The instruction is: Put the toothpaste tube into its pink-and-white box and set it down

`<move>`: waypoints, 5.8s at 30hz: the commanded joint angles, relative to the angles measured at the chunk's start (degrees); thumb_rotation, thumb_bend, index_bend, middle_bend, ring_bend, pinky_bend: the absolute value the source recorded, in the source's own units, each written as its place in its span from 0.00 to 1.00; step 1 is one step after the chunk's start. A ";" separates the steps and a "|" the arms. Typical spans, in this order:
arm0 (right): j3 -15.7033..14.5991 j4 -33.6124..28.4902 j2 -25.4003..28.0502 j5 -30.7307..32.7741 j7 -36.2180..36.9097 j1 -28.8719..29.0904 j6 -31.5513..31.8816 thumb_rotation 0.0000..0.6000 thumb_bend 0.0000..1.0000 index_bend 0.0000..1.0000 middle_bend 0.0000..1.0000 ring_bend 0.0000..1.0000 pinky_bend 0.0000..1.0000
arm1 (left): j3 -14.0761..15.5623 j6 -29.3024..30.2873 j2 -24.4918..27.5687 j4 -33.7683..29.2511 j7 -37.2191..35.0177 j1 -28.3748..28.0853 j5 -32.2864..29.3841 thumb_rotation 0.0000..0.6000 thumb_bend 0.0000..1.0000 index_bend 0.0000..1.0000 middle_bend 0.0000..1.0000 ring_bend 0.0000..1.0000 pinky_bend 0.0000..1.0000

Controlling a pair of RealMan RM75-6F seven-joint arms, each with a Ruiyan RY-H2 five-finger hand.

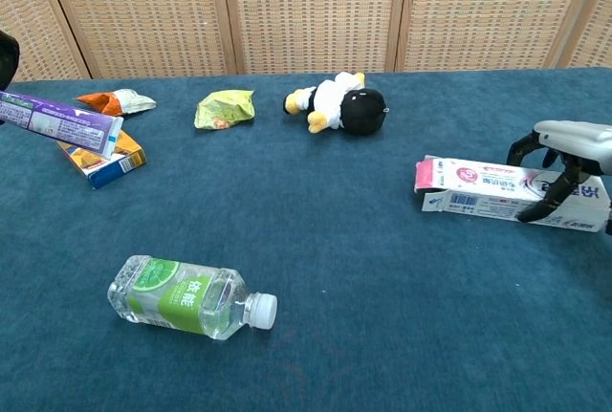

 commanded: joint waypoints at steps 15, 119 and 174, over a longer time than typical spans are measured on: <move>2.31 -11.10 3.77 -5.14 5.75 -1.58 7.54 1.00 0.04 0.65 0.57 0.44 0.51 | -0.77 1.92 1.81 0.03 -4.24 0.50 1.76 1.00 0.24 0.77 0.67 0.55 0.50; 0.43 -32.36 6.99 -14.70 11.25 -1.03 14.67 1.00 0.04 0.67 0.57 0.44 0.51 | -6.71 -1.20 -1.81 -37.32 12.12 -16.41 -30.03 1.00 0.24 0.77 0.67 0.56 0.51; 4.14 -36.96 9.04 -8.85 31.59 -5.02 16.54 1.00 0.04 0.68 0.58 0.44 0.51 | -1.10 3.83 -9.59 -29.17 16.64 -16.74 -12.88 1.00 0.24 0.21 0.00 0.00 0.00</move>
